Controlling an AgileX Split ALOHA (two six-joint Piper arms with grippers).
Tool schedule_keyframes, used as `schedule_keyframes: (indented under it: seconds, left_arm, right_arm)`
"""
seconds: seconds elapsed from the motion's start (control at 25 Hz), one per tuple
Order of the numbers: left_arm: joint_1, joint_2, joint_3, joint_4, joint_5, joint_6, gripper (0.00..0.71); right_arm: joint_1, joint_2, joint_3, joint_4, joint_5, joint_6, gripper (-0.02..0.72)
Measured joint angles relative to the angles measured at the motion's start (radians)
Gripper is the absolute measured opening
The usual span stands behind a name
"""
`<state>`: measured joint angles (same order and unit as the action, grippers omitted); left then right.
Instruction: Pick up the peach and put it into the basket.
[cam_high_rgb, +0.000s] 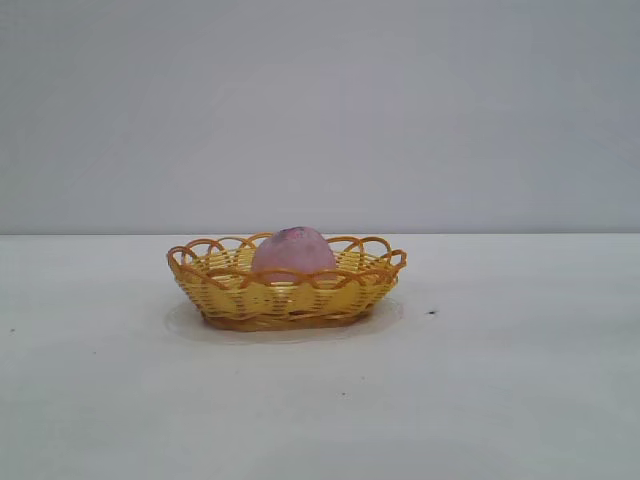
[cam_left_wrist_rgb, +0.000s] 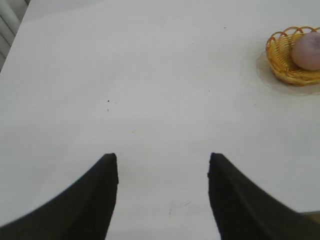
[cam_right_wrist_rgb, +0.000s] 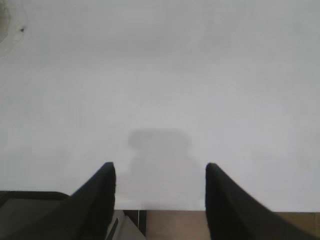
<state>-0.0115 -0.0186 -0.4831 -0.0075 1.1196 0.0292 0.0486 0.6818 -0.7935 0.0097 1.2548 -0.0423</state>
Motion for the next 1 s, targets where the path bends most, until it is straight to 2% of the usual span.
schedule_keyframes:
  seconds: [0.32,0.48,0.8,1.0]
  left_arm:
    - [0.000,0.000,0.000,0.000,0.000,0.000,0.393]
    - [0.000,0.000,0.000,0.000,0.000,0.000,0.393]
    - [0.000,0.000,0.000,0.000,0.000,0.000,0.393]
    - [0.000,0.000,0.000,0.000,0.000,0.000,0.393]
  right_arm:
    - [0.000,-0.371,0.164,0.041,0.015,0.021,0.343]
    - [0.000,-0.491,0.219,0.040,0.017,0.026,0.343]
    - [0.000,-0.663,0.254,0.041,0.025,0.027,0.343]
    - [0.000,-0.699,0.260,0.042,-0.002,0.027,0.343]
